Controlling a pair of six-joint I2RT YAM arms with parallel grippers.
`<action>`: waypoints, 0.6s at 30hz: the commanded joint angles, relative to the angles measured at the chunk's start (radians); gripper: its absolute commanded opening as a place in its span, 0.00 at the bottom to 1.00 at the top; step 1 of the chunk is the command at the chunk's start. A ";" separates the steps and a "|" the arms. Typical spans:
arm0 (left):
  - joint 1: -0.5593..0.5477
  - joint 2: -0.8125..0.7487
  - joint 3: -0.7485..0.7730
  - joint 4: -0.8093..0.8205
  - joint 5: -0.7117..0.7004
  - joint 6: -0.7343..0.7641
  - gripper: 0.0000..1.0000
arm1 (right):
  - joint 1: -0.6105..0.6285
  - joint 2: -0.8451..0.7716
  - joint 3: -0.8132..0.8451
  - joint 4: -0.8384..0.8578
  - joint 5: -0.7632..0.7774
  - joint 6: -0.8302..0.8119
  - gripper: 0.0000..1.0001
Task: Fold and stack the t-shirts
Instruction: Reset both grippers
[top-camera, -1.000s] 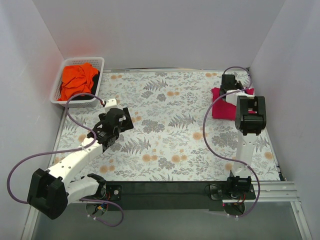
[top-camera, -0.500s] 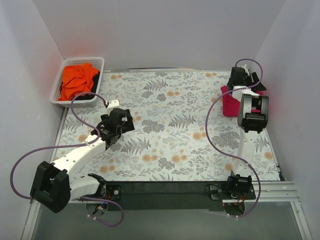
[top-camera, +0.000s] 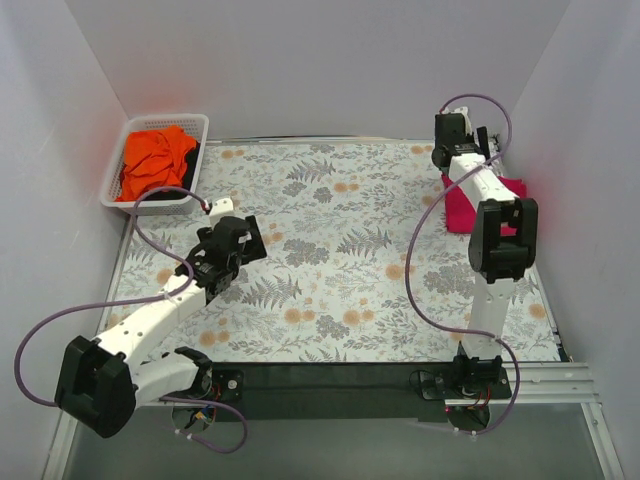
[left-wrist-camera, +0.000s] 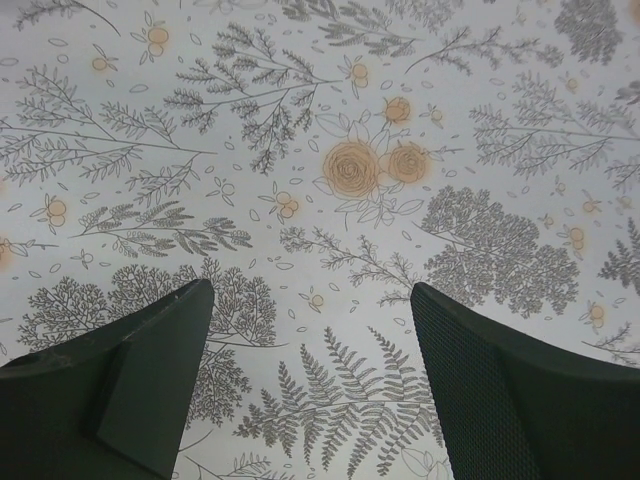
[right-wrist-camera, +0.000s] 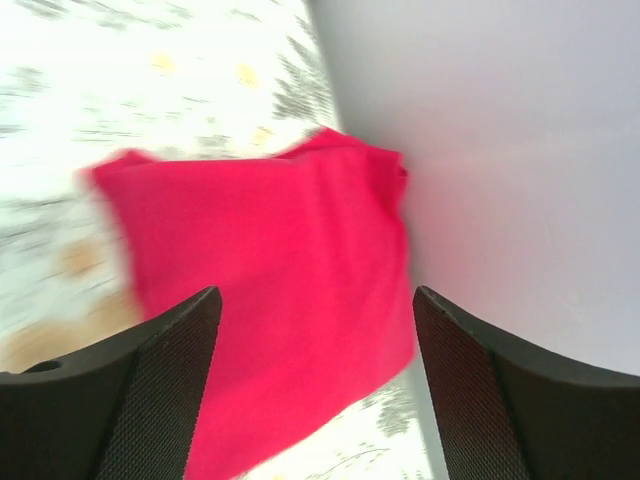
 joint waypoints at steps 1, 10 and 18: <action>0.003 -0.091 -0.011 0.027 -0.060 0.000 0.75 | 0.023 -0.229 -0.083 -0.146 -0.203 0.216 0.71; 0.003 -0.304 0.179 -0.158 -0.106 0.048 0.80 | 0.013 -0.909 -0.355 -0.252 -0.549 0.399 0.88; 0.003 -0.588 0.229 -0.215 -0.120 0.003 0.86 | 0.039 -1.489 -0.554 -0.206 -0.497 0.391 0.98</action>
